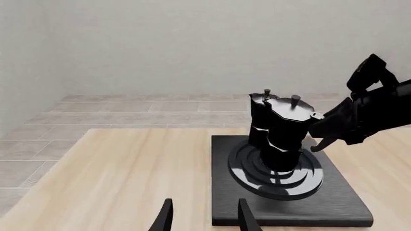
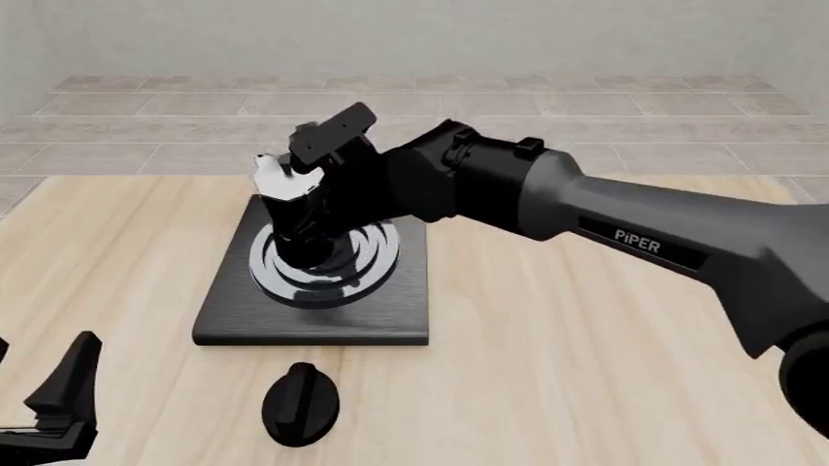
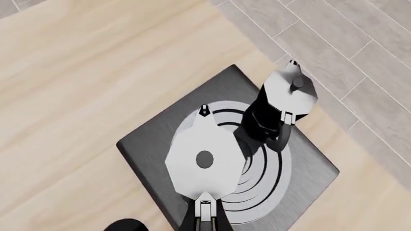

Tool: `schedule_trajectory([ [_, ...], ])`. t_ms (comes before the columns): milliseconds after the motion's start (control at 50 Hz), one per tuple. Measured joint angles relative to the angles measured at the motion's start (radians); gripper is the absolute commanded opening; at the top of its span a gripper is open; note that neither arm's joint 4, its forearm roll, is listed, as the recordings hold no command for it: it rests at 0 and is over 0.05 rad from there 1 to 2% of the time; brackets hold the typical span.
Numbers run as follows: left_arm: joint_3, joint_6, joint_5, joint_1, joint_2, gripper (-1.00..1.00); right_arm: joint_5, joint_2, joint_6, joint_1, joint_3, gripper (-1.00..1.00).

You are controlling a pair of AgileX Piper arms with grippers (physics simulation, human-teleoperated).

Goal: Put both moka pots on the stove.

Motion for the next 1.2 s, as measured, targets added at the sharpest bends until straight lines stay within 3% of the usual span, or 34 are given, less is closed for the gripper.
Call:
schedule_trajectory([
  [1200,0.001,-0.001,0.001,0.003,-0.001,1.00,-0.059,0.053,0.040,-0.007,0.016,-1.00],
])
